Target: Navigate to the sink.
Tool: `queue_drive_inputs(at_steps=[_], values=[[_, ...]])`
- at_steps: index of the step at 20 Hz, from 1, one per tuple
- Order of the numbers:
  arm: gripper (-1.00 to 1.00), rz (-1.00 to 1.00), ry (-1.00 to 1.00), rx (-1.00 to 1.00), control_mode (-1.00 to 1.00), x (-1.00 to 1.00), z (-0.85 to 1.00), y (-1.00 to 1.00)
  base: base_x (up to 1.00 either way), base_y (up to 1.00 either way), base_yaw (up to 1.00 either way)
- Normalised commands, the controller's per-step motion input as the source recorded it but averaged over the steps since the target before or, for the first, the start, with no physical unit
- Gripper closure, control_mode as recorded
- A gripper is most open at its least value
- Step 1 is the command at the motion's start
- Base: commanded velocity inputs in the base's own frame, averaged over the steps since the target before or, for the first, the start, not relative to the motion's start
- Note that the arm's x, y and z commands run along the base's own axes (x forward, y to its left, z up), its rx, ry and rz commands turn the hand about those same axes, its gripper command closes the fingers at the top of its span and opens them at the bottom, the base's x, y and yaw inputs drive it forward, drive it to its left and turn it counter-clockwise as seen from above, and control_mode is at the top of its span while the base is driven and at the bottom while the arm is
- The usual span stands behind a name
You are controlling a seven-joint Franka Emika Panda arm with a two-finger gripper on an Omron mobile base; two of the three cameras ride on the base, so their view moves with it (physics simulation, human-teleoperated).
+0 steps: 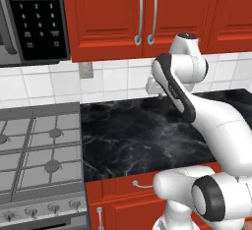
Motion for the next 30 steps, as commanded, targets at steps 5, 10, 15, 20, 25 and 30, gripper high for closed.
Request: queue_drive_inputs(at_steps=[5, 10, 15, 20, 25, 30], values=[[-1.00, 0.00, 0.00, 0.00, -1.00, -0.29, -0.01, 0.00, 0.00, 0.00, 0.00], [-1.00, 0.00, 0.00, 0.00, -1.00, -0.52, -0.08, 0.00, 0.00, 0.00, 0.00], [-1.00, 0.00, 0.00, 0.00, -1.00, -0.45, -0.11, 0.00, 0.00, 0.00, 0.00], [-1.00, 0.00, 0.00, -0.01, -1.00, -0.31, -0.14, 0.00, 0.00, 0.00, 0.00], [-1.00, 0.02, 0.00, -0.01, 1.00, -0.05, -0.05, 0.03, -0.25, 0.12, 0.19], [-1.00, 0.00, 0.00, 0.00, 1.00, 0.00, 0.00, 0.00, -0.44, 0.15, 0.36]])
